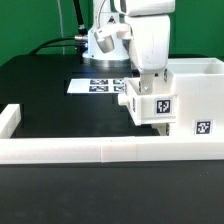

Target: Assemble drawer

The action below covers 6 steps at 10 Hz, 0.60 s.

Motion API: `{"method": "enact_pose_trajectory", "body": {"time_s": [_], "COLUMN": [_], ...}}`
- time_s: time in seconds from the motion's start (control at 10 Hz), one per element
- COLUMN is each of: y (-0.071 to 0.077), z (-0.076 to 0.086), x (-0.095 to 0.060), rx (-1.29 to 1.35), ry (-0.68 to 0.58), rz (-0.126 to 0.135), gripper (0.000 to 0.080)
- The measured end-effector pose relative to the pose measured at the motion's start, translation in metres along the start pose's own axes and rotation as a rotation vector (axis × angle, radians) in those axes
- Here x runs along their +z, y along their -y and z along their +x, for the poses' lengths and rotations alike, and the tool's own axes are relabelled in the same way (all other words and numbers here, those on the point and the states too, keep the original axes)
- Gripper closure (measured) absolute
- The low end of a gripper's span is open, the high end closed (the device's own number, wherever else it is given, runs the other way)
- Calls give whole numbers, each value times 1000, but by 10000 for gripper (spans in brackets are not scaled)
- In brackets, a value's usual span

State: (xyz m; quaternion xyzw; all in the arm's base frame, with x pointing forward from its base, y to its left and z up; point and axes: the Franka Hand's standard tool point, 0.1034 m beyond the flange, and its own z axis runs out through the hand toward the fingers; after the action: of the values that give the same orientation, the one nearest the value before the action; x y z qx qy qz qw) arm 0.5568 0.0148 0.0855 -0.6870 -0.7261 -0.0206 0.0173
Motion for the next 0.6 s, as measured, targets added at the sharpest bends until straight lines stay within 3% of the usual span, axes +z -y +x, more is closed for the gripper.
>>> {"method": "enact_pose_trajectory", "body": {"time_s": [0.2,0.3,0.6], "y": [-7,-8,-6], "z": [-9,-23,-68], "x": [-28,-33,-27], "rx": [-10,-16,-56], "ry": [19,24,17], "rz": [3,-1,3], "gripper": [151,151,151]}}
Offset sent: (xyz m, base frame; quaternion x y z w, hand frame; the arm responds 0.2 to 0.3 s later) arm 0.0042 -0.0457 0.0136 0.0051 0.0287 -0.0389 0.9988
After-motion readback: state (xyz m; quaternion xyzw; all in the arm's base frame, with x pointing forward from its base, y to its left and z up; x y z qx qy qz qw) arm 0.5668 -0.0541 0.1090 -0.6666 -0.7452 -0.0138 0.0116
